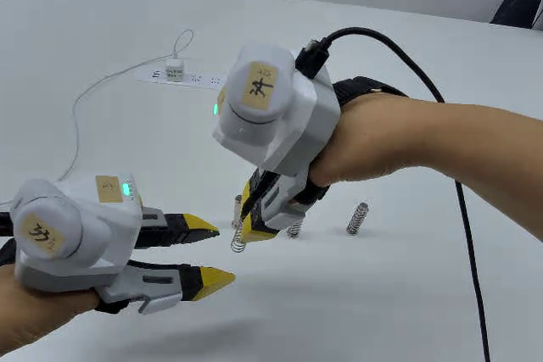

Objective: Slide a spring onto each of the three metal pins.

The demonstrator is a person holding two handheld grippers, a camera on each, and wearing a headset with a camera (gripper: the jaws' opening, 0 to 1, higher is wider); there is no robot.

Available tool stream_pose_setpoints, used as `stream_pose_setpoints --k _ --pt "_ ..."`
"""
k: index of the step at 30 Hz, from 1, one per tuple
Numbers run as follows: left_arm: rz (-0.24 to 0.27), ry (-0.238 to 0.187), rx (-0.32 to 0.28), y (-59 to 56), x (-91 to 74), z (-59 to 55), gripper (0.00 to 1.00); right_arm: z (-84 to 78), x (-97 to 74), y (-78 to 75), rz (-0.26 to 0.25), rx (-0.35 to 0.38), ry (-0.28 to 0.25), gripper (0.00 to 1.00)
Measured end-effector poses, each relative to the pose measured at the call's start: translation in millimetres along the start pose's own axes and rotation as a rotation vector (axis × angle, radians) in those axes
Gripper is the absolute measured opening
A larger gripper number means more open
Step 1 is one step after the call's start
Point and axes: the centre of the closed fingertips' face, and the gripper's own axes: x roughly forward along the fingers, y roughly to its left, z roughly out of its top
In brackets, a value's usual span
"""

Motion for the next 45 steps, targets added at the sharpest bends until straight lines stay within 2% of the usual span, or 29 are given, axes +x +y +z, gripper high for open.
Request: stream_pose_setpoints --k 6,15,22,27,45 --pt "0.033 -0.020 -0.022 5.6 -10.3 2.7 0.42 -4.7 -3.7 -18.4 -0.030 0.016 0.014 0.12" --pt "0.050 -0.033 -0.044 3.6 -15.4 4.6 0.49 -7.1 -2.7 -52.4 -0.073 0.040 0.041 0.12" --pt "0.058 -0.040 -0.059 3.8 -15.3 4.9 0.52 -3.5 4.1 -68.2 -0.078 0.029 0.070 0.12" --pt "0.064 -0.042 -0.068 4.6 -16.5 3.7 0.53 -5.9 12.1 -77.9 -0.064 0.030 0.098 0.12" --pt "0.074 -0.038 -0.080 9.9 -17.8 0.6 0.51 -12.9 35.0 -74.6 -0.028 0.027 0.143 0.12"
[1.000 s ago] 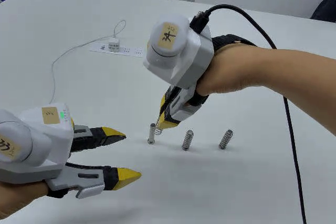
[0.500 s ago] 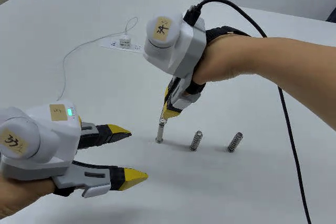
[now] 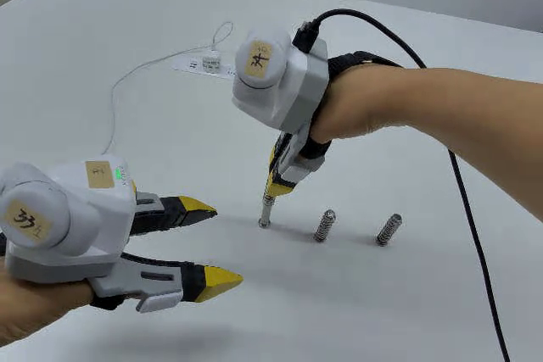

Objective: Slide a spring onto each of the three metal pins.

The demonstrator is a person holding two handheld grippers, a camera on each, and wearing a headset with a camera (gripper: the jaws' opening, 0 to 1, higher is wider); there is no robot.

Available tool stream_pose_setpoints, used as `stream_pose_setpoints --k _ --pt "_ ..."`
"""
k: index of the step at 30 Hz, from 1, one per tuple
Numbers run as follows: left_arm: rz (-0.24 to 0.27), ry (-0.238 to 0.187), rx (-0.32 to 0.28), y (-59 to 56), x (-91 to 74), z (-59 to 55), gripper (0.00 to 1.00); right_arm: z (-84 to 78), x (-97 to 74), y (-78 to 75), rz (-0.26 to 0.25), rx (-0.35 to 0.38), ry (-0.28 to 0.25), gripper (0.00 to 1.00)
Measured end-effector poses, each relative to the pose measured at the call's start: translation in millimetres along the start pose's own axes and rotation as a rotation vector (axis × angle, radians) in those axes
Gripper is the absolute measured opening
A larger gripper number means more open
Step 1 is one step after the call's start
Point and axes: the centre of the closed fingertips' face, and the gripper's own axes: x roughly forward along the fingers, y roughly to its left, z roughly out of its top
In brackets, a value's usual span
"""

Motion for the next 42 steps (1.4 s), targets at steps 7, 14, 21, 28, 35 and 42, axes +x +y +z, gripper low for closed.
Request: stream_pose_setpoints --k 7,14,21,28,35,42 --pt "0.000 0.004 0.001 0.7 -0.8 -1.8 0.50 -4.9 15.1 7.8 0.022 0.018 0.009 0.12" --pt "0.001 0.007 0.000 1.5 -1.8 -3.1 0.50 0.9 25.0 13.9 0.033 0.020 0.004 0.12" --pt "0.004 0.008 0.000 2.4 -3.5 -3.3 0.50 2.6 35.9 12.7 0.013 0.032 0.017 0.12" --pt "0.005 0.014 0.000 2.6 -4.6 -5.3 0.50 -0.3 44.5 11.3 0.002 0.068 0.017 0.12" --pt "0.004 0.018 0.004 3.0 -4.3 -4.7 0.50 -0.1 43.2 13.3 0.000 0.067 0.001 0.15" --pt "0.001 0.021 0.009 2.7 -3.8 -3.2 0.50 -3.7 33.4 13.3 -0.007 0.081 -0.028 0.21"
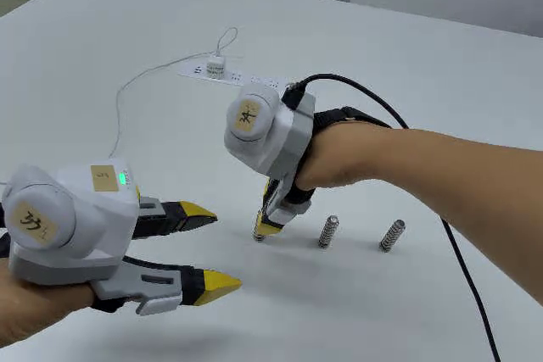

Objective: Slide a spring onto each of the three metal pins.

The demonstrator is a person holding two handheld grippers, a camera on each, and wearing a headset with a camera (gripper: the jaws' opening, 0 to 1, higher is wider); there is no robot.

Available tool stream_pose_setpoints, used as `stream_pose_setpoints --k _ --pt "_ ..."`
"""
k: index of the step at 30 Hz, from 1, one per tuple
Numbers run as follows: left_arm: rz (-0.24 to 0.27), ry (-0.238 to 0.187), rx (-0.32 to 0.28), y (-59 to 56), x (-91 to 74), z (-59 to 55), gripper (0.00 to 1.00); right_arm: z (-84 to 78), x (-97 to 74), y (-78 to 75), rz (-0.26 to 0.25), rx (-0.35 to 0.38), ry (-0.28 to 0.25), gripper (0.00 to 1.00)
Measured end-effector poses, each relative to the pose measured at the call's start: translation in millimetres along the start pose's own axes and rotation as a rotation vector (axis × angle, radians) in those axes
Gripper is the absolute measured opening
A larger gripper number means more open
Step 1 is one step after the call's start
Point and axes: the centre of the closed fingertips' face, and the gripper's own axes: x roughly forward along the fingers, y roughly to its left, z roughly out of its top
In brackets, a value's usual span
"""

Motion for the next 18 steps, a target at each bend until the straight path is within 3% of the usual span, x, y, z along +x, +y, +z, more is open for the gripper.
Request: stream_pose_setpoints --k 8,18 --pt "0.001 -0.001 0.001 -1.2 0.0 3.0 0.51 -3.3 -16.7 -3.6 -0.027 0.038 -0.072 0.25" --pt "0.009 -0.014 -0.008 -4.2 1.5 6.5 0.52 -19.3 -55.5 -5.1 -0.081 0.102 -0.208 0.32"
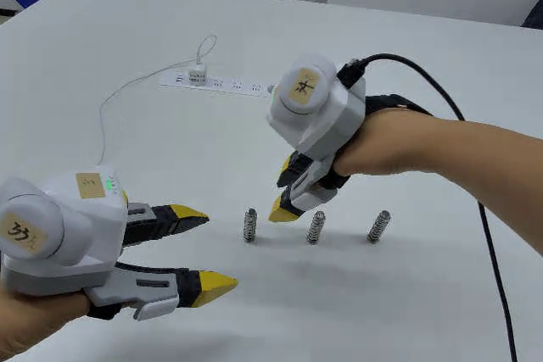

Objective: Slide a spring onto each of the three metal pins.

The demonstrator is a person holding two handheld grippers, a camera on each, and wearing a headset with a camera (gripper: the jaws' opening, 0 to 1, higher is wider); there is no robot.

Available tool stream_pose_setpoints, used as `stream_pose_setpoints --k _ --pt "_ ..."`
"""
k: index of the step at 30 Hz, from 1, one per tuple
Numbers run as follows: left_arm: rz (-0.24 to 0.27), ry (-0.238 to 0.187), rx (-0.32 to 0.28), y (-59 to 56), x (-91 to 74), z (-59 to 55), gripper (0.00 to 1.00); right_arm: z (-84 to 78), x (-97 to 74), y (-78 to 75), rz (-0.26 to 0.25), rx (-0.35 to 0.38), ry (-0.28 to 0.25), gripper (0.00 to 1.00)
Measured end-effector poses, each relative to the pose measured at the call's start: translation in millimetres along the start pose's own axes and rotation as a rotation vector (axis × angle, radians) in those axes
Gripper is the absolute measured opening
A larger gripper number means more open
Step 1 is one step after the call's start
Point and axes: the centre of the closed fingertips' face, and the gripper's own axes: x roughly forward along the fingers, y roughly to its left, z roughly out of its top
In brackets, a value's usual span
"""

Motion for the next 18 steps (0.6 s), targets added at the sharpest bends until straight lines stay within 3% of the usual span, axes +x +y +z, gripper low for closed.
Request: stream_pose_setpoints --k 7,18 --pt "0.015 -0.003 -0.006 2.3 -2.9 1.7 0.52 -9.0 -32.4 -6.5 -0.057 0.058 -0.112 0.33" --pt "0.027 -0.001 -0.008 5.5 -4.6 3.5 0.54 -42.4 -68.6 -18.5 -0.136 0.122 -0.237 0.42"
